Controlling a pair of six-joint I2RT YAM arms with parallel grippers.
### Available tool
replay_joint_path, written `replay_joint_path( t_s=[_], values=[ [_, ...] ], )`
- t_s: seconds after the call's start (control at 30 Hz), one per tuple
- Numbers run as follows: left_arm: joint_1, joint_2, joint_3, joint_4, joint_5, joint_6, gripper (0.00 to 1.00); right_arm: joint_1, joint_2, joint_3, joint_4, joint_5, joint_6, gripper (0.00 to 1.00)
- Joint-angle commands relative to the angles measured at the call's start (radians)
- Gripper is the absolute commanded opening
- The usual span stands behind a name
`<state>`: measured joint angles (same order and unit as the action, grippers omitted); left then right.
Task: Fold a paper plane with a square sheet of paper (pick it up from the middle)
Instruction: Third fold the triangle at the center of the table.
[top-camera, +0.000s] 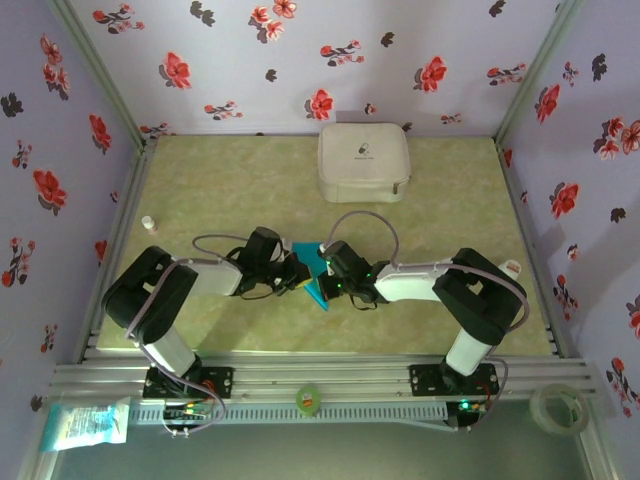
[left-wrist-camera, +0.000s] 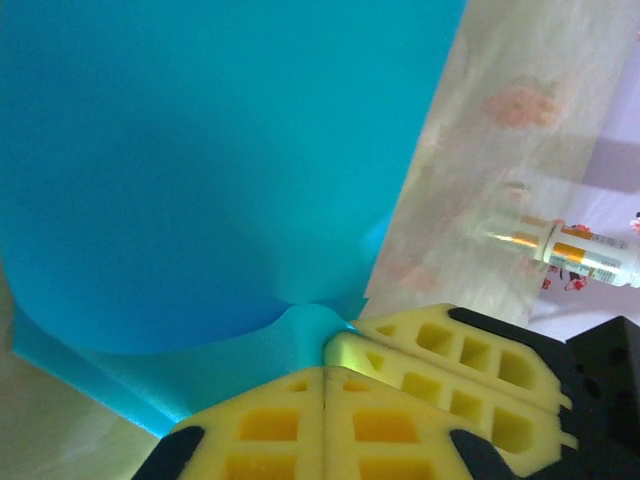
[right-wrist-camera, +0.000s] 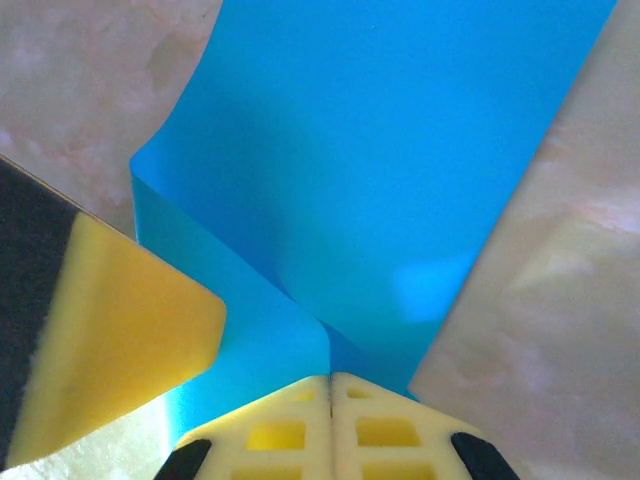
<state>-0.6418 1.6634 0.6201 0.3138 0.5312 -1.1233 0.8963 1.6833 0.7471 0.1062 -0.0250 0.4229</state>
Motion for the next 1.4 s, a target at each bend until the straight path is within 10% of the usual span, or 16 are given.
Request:
replay_joint_path(
  t_s=[0.0,0.43,0.77,1.0,1.37],
  values=[
    [-0.007,0.02,-0.005,-0.009,-0.018,0.028,0.0,-0.006,0.023,0.003,-0.024,0.019,0.004,0.0],
    [-0.008,0.068,-0.044,-0.018,-0.06,0.06,0.0,-0.006,0.009,0.017,-0.016,0.002,0.011,0.02],
    [-0.007,0.07,-0.041,-0.024,-0.064,0.071,0.0,-0.052,-0.186,0.029,-0.129,-0.01,0.177,0.43],
    [-0.008,0.065,-0.042,-0.02,-0.067,0.068,0.0,-0.055,-0.152,0.022,-0.062,-0.355,0.356,0.22],
    [-0.008,0.071,-0.039,-0.011,-0.063,0.069,0.0,-0.012,0.012,0.135,-0.164,-0.367,0.337,0.05]
  ],
)
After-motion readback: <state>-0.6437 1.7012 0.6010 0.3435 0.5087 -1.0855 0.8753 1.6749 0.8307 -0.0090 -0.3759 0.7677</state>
